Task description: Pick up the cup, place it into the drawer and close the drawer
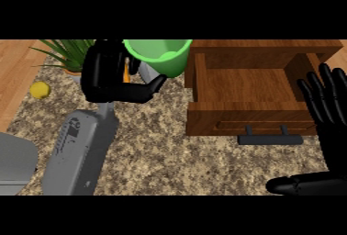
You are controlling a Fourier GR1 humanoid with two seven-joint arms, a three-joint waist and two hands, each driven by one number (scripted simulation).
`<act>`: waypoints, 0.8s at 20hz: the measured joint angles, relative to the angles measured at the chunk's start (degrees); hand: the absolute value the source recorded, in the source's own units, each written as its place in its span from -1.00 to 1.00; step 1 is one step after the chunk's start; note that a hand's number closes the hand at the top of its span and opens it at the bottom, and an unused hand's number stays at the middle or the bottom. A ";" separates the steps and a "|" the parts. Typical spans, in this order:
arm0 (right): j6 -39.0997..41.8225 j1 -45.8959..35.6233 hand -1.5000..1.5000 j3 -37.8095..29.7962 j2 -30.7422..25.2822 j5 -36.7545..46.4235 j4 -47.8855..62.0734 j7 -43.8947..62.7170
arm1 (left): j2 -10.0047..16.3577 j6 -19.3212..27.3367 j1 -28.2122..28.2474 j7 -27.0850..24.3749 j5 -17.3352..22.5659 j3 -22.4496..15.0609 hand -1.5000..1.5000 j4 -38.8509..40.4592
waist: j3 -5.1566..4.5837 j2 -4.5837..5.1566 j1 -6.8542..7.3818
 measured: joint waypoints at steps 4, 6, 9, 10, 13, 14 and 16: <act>0.36 0.41 -1.00 -0.65 -0.20 -0.52 0.11 -0.26 | -0.02 2.33 -6.25 1.52 -1.42 0.14 1.00 4.02 | -0.01 0.03 -0.15; 0.43 0.41 -1.00 -0.25 -0.02 -0.39 0.21 -0.25 | -0.13 4.51 -10.00 1.66 -1.23 -0.82 1.00 7.26 | -0.01 0.08 -0.34; 0.64 0.26 -1.00 -0.10 0.03 -0.29 0.65 -0.63 | -0.11 5.92 -14.01 2.43 -1.07 -1.73 1.00 11.05 | -0.01 0.09 -0.38; 0.72 0.83 -1.00 -0.26 0.05 -0.17 0.63 -1.02 | -0.15 6.27 -15.01 3.19 -1.26 -1.72 1.00 11.71 | -0.02 0.08 -0.35; 0.88 -0.29 -1.00 -1.13 -0.38 -0.64 2.14 -1.23 | -0.23 8.95 -18.98 2.58 -0.81 -3.60 1.00 16.70 | -0.01 0.14 -0.55; 0.65 -0.74 -1.00 -1.13 -0.33 -0.52 2.38 -1.09 | -0.25 9.69 -20.53 2.15 -0.62 -4.13 1.00 18.76 | 0.00 0.17 -0.65; 0.81 -0.25 -1.00 -0.77 -0.11 -0.64 1.91 -1.07 | -0.28 10.48 -22.48 0.89 0.36 -4.84 1.00 22.40 | 0.00 0.19 -0.80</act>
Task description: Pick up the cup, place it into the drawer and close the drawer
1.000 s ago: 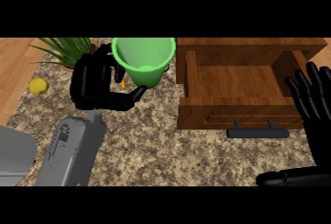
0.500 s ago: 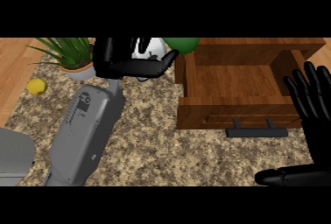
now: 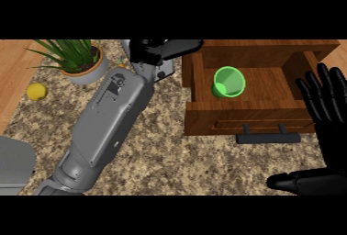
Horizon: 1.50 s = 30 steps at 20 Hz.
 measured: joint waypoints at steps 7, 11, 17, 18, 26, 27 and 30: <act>0.40 0.15 -1.00 -0.30 -0.29 -0.32 -0.34 -0.08 | -0.04 3.67 -4.94 -3.40 4.76 -3.88 1.00 9.52 | -0.01 0.04 -0.34; 0.81 -0.07 -1.00 -0.01 -0.17 -0.01 0.69 -1.04 | -0.03 5.13 -8.61 -5.66 8.20 -6.07 1.00 16.24 | 0.01 0.22 -0.96; 0.92 -1.74 -1.00 -0.36 -0.35 -0.34 2.17 -1.38 | -0.04 7.27 -12.41 -6.97 13.99 -11.99 1.00 23.46 | 0.02 0.41 -1.81; 1.23 -1.65 -1.00 -0.06 -0.23 -0.20 2.68 -1.96 | -0.04 7.98 -12.60 -7.19 15.00 -13.46 1.00 24.24 | 0.03 0.46 -2.08; 1.51 -3.58 -1.00 0.66 -0.20 -0.50 3.47 -1.61 | -0.04 8.72 -16.31 -8.38 19.18 -20.45 1.00 31.21 | 0.05 0.89 -3.79; 1.49 -3.44 -1.00 0.72 -0.27 -0.60 2.86 -1.21 | -0.04 8.79 -16.73 -8.37 19.24 -21.09 1.00 32.32 | 0.06 0.94 -3.99; 1.34 -4.15 -1.00 1.22 -0.01 -0.23 3.43 -1.28 | -0.03 9.54 -17.18 -7.94 19.52 -24.10 -1.00 33.73 | 0.07 1.05 -4.32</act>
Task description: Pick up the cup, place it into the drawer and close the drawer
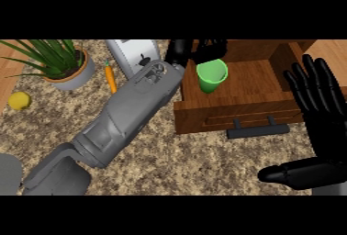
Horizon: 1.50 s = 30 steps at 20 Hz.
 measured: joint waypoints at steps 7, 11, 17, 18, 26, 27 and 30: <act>0.38 -0.47 -1.00 0.70 0.59 -0.77 -0.28 -0.38 | 0.00 2.41 -0.64 0.52 1.77 -4.34 -1.00 1.20 | 0.02 0.31 -1.13; 0.42 -0.59 -1.00 0.31 0.78 -2.30 -0.79 0.27 | -0.01 1.52 0.01 -1.26 4.59 -4.36 -1.00 -0.29 | -0.01 0.21 -0.80; 2.11 1.01 -1.00 -1.12 0.24 -6.18 -1.04 0.82 | -0.01 -0.60 0.02 -6.13 9.32 -1.70 -1.00 -3.41 | -0.04 -0.22 0.83; 2.29 0.74 -1.00 -1.52 0.04 -6.72 -0.70 0.84 | -0.01 -1.26 0.52 -7.34 9.94 -1.22 -1.00 -3.96 | -0.04 -0.31 1.29; 6.88 3.63 1.00 -3.70 -4.62 -9.64 -4.25 2.56 | 1.52 -2.90 4.58 -7.47 11.54 3.39 -1.00 -9.87 | -0.09 -1.30 4.74; 7.61 3.98 1.00 -3.68 -5.57 -8.93 -4.75 2.70 | 2.41 -2.89 5.40 -7.16 11.74 3.84 -1.00 -11.31 | -0.10 -1.43 5.11; 9.38 5.17 1.00 -2.46 -7.22 -5.50 -5.90 2.25 | 5.39 -2.64 8.57 -5.68 12.38 5.12 -1.00 -15.80 | -0.12 -1.66 5.98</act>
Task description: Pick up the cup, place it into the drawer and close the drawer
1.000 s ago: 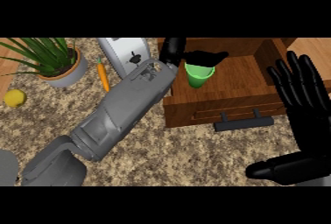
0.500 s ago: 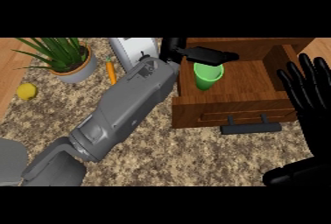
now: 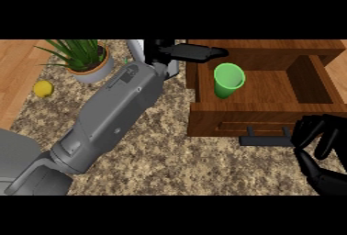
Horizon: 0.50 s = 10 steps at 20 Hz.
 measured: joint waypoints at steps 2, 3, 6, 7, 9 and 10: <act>0.14 0.28 1.00 1.36 -0.28 2.72 -0.48 0.18 | 1.85 0.78 3.07 0.85 0.12 0.42 -1.00 -3.94 | -0.01 -0.10 0.49; 0.52 1.45 1.00 2.10 -0.33 4.35 -1.03 -0.37 | 3.11 0.62 5.00 1.24 0.27 0.58 -1.00 -5.86 | -0.01 -0.16 0.66; 1.80 2.54 1.00 2.76 -1.75 7.53 -1.13 -0.84 | 6.94 0.22 10.80 2.70 0.42 0.93 -1.00 -11.87 | 0.00 -0.17 0.95; 2.27 2.70 1.00 2.41 -2.32 8.24 -0.54 -1.32 | 8.45 0.57 12.39 3.83 0.45 0.99 -1.00 -14.61 | 0.00 -0.19 1.10; 2.72 3.62 1.00 2.55 -2.78 9.68 -0.33 -1.56 | 11.14 0.71 17.29 4.99 0.67 1.04 -1.00 -20.24 | 0.02 -0.23 1.31; 2.34 2.45 1.00 2.85 -2.79 10.87 0.64 -1.27 | 11.97 0.85 19.57 5.29 0.65 1.06 -1.00 -22.59 | 0.02 -0.17 1.35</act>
